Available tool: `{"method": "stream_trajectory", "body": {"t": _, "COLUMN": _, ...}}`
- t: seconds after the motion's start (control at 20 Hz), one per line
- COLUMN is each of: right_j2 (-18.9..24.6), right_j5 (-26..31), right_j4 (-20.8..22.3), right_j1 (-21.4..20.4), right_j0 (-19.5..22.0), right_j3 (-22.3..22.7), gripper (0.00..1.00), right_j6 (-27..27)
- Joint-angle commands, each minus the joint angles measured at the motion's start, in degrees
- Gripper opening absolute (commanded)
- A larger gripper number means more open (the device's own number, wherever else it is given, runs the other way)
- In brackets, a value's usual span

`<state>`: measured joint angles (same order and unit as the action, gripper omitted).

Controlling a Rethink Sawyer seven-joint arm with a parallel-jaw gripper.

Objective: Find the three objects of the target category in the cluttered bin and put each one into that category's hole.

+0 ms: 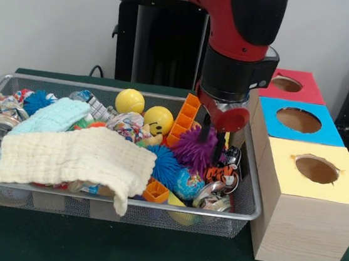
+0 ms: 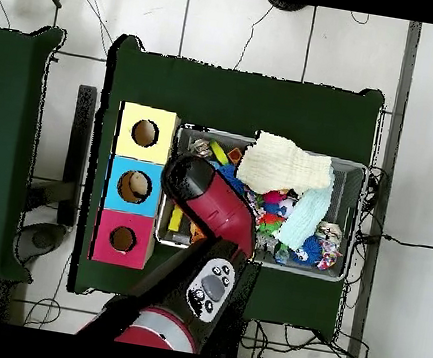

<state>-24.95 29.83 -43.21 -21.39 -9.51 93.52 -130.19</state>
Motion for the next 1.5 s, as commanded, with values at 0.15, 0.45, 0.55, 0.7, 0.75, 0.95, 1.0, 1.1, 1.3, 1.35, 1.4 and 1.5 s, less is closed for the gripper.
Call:
{"method": "stream_trajectory", "body": {"t": 0.15, "right_j2": 6.13, "right_j5": 0.22, "right_j4": -2.79, "right_j1": -0.23, "right_j0": 0.27, "right_j3": 5.61, "gripper": 1.00, "right_j6": -15.44}}
{"method": "stream_trajectory", "body": {"t": 0.45, "right_j2": 6.37, "right_j5": -0.32, "right_j4": -3.36, "right_j1": 0.23, "right_j0": -0.04, "right_j3": 5.61, "gripper": 1.00, "right_j6": -15.73}}
{"method": "stream_trajectory", "body": {"t": 0.55, "right_j2": 6.64, "right_j5": -0.76, "right_j4": -3.55, "right_j1": 0.20, "right_j0": 0.11, "right_j3": 5.93, "gripper": 1.00, "right_j6": -15.35}}
{"method": "stream_trajectory", "body": {"t": 0.7, "right_j2": 5.99, "right_j5": -1.35, "right_j4": -3.88, "right_j1": 0.73, "right_j0": -0.30, "right_j3": 5.93, "gripper": 1.00, "right_j6": -16.43}}
{"method": "stream_trajectory", "body": {"t": 0.75, "right_j2": 5.84, "right_j5": -1.80, "right_j4": -4.24, "right_j1": 0.98, "right_j0": -0.49, "right_j3": 5.94, "gripper": 1.00, "right_j6": -17.09}}
{"method": "stream_trajectory", "body": {"t": 0.95, "right_j2": 5.70, "right_j5": -5.05, "right_j4": -8.49, "right_j1": 2.44, "right_j0": -2.03, "right_j3": 6.71, "gripper": 1.00, "right_j6": -23.38}}
{"method": "stream_trajectory", "body": {"t": 1.0, "right_j2": 5.79, "right_j5": -5.48, "right_j4": -9.18, "right_j1": 2.53, "right_j0": -2.13, "right_j3": 6.98, "gripper": 1.00, "right_j6": -23.66}}
{"method": "stream_trajectory", "body": {"t": 1.1, "right_j2": 5.19, "right_j5": -4.95, "right_j4": -9.25, "right_j1": 2.70, "right_j0": -2.26, "right_j3": 6.68, "gripper": 1.00, "right_j6": -24.09}}
{"method": "stream_trajectory", "body": {"t": 1.3, "right_j2": 5.31, "right_j5": -5.21, "right_j4": -10.05, "right_j1": 2.84, "right_j0": -2.26, "right_j3": 6.64, "gripper": 1.00, "right_j6": -25.17}}
{"method": "stream_trajectory", "body": {"t": 1.35, "right_j2": 5.55, "right_j5": -5.56, "right_j4": -10.25, "right_j1": 2.85, "right_j0": -2.11, "right_j3": 6.71, "gripper": 1.00, "right_j6": -25.31}}
{"method": "stream_trajectory", "body": {"t": 1.4, "right_j2": 5.68, "right_j5": -5.79, "right_j4": -10.34, "right_j1": 2.69, "right_j0": -2.05, "right_j3": 6.93, "gripper": 1.00, "right_j6": -25.46}}
{"method": "stream_trajectory", "body": {"t": 1.5, "right_j2": 6.06, "right_j5": -6.27, "right_j4": -10.40, "right_j1": 2.59, "right_j0": -1.98, "right_j3": 7.12, "gripper": 1.00, "right_j6": -25.80}}
